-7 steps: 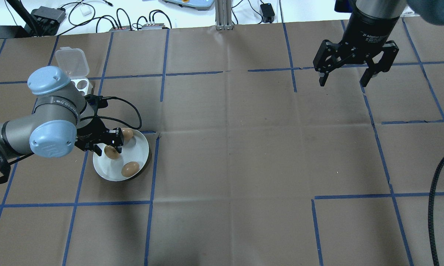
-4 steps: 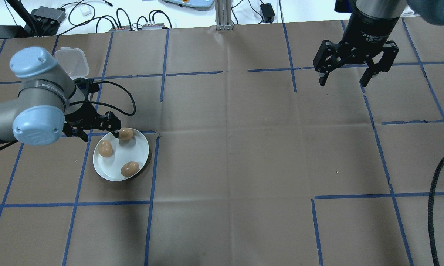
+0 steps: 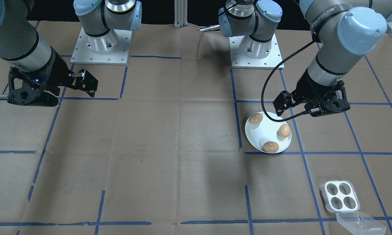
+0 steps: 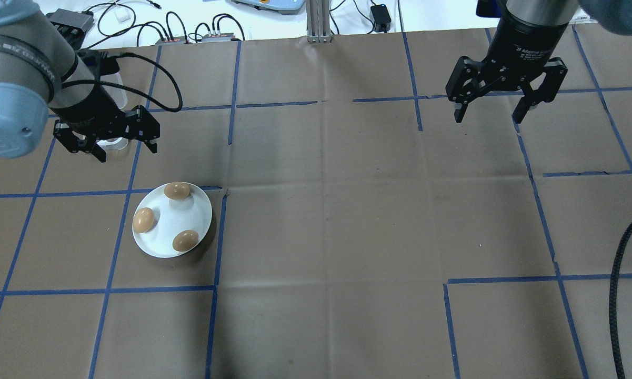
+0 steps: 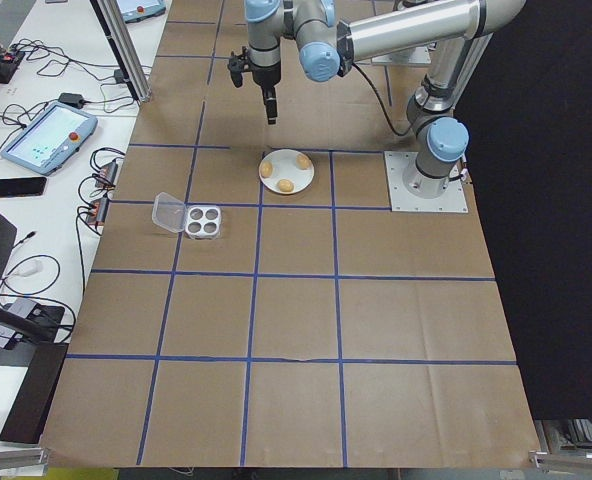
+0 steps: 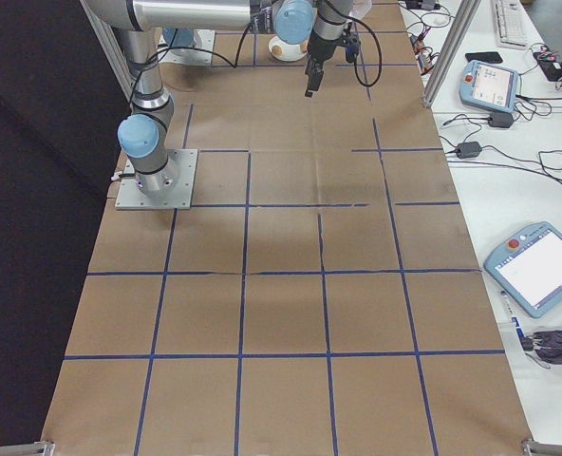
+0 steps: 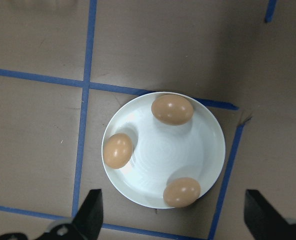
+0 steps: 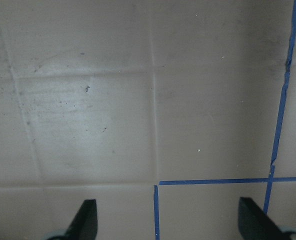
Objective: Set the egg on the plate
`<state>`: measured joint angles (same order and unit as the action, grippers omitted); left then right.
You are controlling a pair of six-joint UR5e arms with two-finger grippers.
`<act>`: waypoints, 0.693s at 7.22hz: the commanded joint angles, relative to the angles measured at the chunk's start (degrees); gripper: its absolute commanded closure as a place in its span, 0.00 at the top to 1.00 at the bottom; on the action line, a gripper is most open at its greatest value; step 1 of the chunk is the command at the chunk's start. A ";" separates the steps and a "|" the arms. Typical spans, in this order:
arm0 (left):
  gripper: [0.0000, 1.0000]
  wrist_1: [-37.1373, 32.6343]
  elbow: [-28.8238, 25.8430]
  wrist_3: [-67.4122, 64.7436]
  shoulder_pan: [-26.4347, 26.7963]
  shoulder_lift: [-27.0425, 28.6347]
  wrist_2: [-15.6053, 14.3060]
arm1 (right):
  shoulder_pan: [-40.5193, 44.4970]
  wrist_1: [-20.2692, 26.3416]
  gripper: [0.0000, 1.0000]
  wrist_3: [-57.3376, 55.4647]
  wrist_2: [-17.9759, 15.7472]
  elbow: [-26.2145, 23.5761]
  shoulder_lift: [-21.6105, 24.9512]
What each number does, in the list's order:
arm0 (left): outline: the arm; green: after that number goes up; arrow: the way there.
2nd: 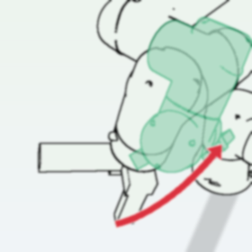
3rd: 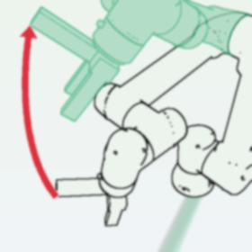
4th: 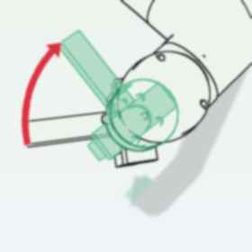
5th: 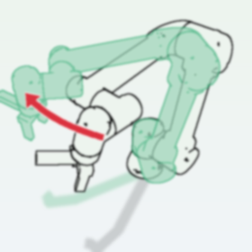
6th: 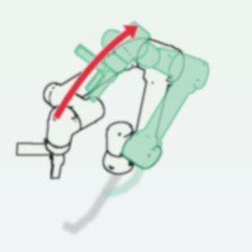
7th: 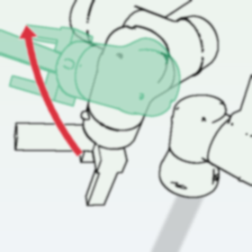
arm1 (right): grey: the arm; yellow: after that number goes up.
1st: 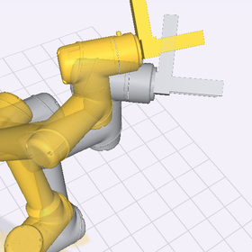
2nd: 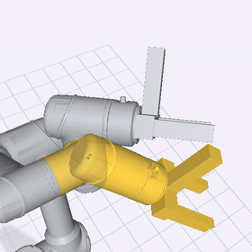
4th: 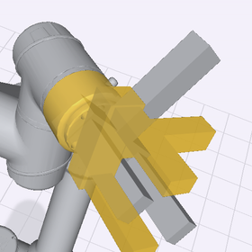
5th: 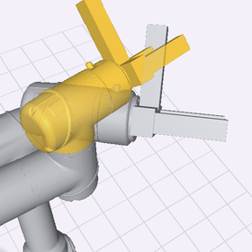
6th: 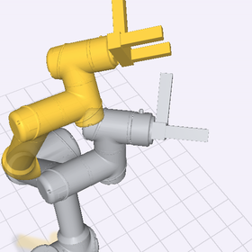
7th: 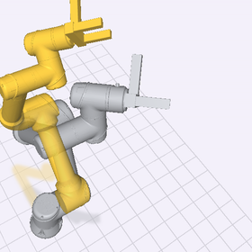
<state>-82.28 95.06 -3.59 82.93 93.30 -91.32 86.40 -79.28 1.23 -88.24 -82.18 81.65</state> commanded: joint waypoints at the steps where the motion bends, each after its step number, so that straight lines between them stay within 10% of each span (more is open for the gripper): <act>1: 1.00 -6.29 -5.23 -6.41 5.73 0.04 0.09 | 0.00 0.00 1.00 0.00 0.00 0.00 0.00; 5: 1.00 -6.67 -5.32 -7.41 9.27 -2.41 0.00 | 0.00 0.00 1.00 0.00 0.00 0.00 0.00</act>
<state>-88.85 89.83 -11.48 92.03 91.75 -91.29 86.40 -79.28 1.23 -88.24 -82.18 81.65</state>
